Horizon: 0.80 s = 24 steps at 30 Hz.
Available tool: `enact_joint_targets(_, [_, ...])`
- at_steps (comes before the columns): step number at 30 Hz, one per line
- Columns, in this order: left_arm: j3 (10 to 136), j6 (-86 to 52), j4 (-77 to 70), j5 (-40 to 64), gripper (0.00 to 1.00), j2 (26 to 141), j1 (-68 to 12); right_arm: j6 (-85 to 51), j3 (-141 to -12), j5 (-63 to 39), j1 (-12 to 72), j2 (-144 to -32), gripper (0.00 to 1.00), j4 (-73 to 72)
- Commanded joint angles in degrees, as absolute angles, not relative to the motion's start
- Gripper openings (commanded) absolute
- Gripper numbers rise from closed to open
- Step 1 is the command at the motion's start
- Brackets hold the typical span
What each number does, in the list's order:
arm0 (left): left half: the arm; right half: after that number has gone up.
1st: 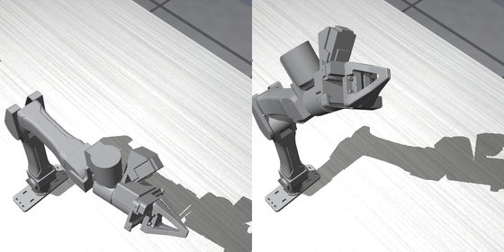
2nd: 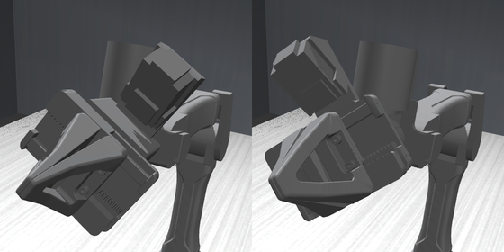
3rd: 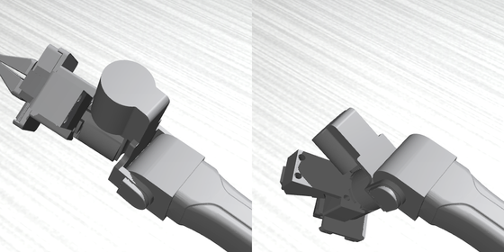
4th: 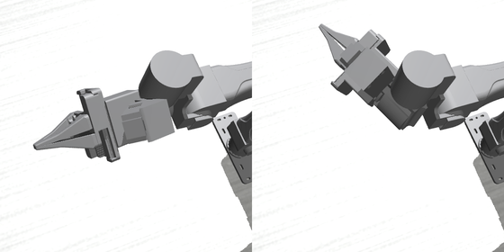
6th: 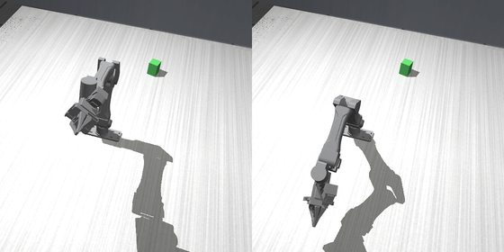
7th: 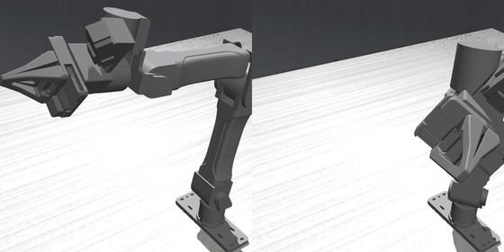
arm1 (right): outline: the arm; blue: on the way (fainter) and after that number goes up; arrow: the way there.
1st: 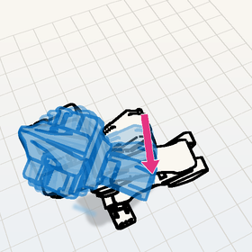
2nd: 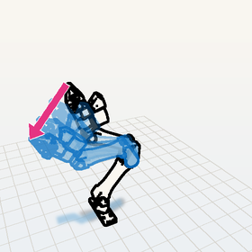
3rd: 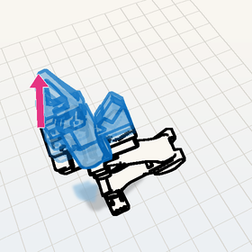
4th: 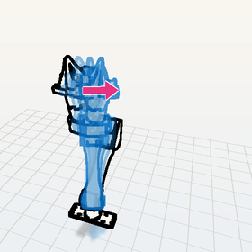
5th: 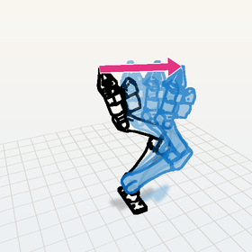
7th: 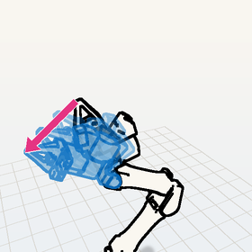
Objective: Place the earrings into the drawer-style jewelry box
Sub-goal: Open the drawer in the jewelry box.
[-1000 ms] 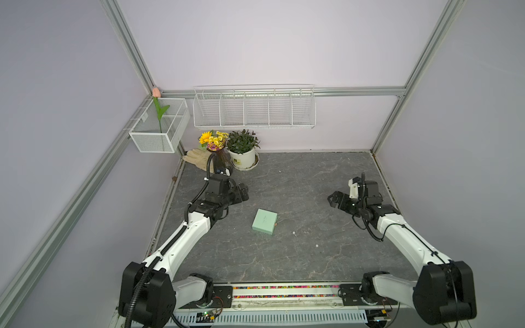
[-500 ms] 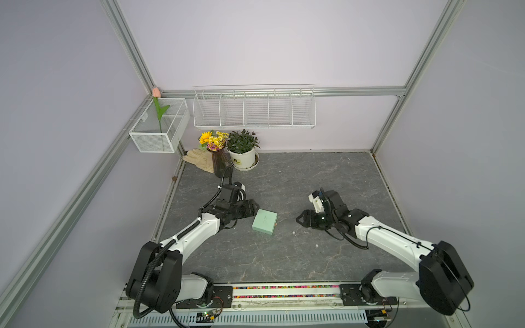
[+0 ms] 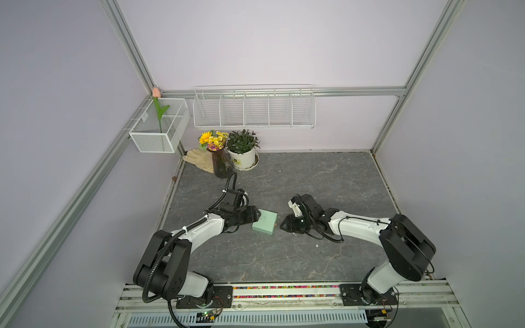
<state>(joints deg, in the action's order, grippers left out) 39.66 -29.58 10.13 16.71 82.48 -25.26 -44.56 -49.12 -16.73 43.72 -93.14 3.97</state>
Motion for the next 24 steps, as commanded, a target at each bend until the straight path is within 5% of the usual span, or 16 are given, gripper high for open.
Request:
enact_joint_targets(1, [38.61,-30.06,9.17,16.23,0.65,83.60,-25.49,-45.35,-52.79,-17.97,43.96,-95.90,0.40,3.31])
enact_joint_targets(24, [36.91,-29.98,10.59,14.41,0.52,85.15,-25.49,-44.13,-58.10,-17.07,44.45,-101.93,0.30,10.13])
